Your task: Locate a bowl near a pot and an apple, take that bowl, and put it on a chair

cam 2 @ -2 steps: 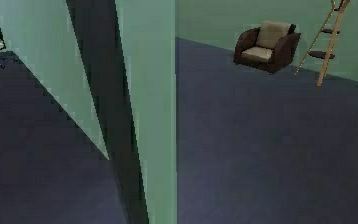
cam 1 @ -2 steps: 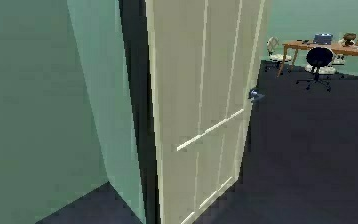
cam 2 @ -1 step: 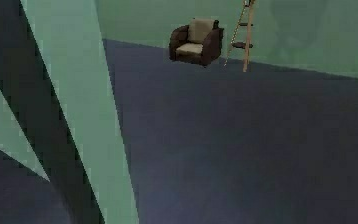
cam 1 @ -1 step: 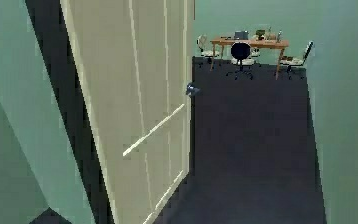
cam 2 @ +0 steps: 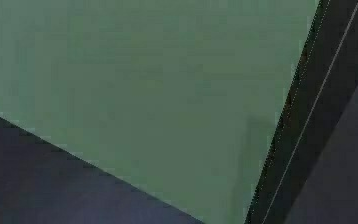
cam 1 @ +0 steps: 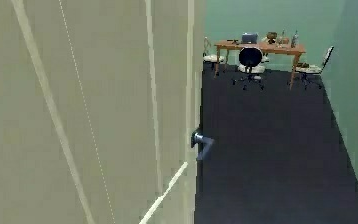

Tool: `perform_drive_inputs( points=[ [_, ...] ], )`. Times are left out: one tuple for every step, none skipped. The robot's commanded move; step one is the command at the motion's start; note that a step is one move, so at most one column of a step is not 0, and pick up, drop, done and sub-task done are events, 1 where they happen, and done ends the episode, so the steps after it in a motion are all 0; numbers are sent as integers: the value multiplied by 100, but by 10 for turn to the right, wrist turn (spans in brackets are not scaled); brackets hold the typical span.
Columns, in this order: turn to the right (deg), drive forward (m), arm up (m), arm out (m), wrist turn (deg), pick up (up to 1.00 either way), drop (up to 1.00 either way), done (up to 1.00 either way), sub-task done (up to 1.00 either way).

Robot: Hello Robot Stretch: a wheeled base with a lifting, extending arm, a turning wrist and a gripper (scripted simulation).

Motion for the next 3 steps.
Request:
perform_drive_inputs(
  points=[
    [270, 0, 0, 0, 0, 0, 0, 0, 0],
    [0, 100, 0, 0, 0, 0, 0, 0, 0],
    [90, 0, 0, 0, 0, 0, 0, 0, 0]
  ],
)
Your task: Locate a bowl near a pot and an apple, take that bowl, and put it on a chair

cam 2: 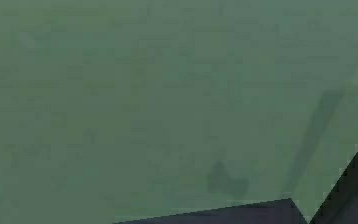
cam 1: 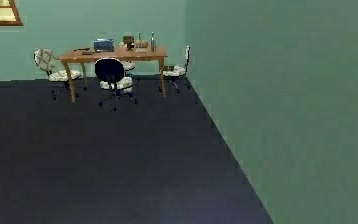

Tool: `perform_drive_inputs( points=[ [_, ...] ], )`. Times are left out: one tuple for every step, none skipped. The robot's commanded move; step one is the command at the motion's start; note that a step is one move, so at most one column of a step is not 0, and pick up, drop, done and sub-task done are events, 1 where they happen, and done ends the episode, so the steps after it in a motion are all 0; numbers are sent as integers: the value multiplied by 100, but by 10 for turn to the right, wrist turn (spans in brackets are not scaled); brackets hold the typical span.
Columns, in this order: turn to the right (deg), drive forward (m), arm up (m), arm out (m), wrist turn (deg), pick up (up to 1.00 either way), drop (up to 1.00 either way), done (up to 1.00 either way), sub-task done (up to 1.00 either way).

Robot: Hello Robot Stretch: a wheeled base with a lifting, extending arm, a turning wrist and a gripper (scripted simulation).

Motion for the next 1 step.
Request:
perform_drive_inputs(
  points=[
    [0, 25, 0, 0, 0, 0, 0, 0, 0]
  ],
)
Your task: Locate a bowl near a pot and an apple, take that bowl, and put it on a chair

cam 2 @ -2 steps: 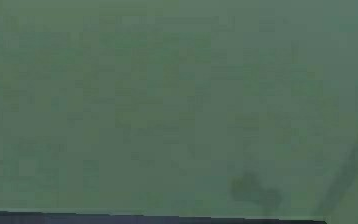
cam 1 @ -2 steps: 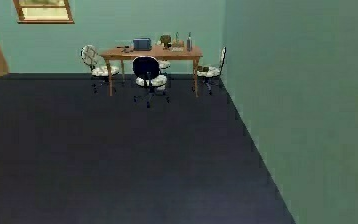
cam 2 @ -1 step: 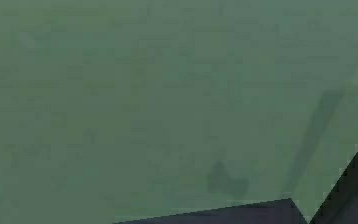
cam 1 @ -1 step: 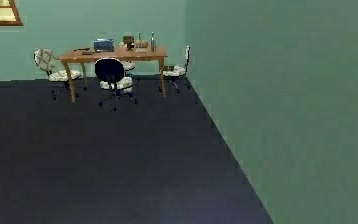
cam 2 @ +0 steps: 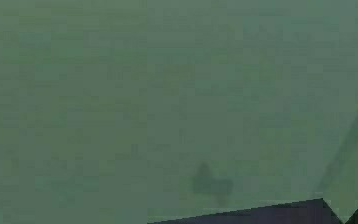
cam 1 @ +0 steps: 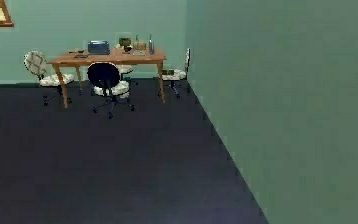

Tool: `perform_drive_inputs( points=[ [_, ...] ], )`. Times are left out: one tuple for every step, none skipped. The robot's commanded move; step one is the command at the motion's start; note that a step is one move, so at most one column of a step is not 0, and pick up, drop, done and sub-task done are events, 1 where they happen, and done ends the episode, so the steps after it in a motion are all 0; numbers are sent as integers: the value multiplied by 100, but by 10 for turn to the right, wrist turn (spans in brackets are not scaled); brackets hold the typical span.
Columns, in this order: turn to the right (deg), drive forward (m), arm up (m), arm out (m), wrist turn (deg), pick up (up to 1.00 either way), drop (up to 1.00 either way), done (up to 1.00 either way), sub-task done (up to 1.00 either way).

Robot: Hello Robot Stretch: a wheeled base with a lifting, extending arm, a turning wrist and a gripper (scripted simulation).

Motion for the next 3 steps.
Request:
perform_drive_inputs(
  points=[
    [-450, 0, 0, 0, 0, 0, 0, 0, 0],
    [-450, 0, 0, 0, 0, 0, 0, 0, 0],
    [-30, 0, 0, 0, 0, 0, 0, 0, 0]
  ],
)
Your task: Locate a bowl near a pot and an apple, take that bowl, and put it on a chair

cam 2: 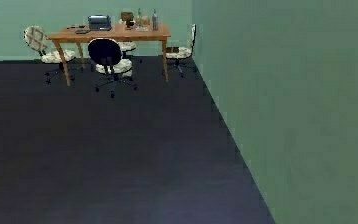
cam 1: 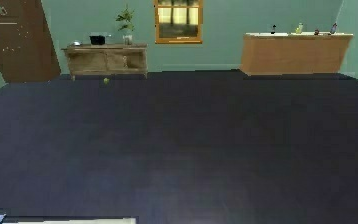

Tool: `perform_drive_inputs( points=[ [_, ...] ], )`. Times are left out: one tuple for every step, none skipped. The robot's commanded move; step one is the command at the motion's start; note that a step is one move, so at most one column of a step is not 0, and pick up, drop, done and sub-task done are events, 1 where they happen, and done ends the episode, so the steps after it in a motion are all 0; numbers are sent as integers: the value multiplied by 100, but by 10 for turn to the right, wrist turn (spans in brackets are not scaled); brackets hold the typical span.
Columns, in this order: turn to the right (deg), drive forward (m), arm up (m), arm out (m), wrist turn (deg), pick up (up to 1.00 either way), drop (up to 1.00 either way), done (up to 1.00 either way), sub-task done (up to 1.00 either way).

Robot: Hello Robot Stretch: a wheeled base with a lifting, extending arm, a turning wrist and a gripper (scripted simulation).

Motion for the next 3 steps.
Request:
perform_drive_inputs(
  points=[
    [0, 60, 0, 0, 0, 0, 0, 0, 0],
    [-90, 0, 0, 0, 0, 0, 0, 0, 0],
    [0, 100, 0, 0, 0, 0, 0, 0, 0]
  ],
)
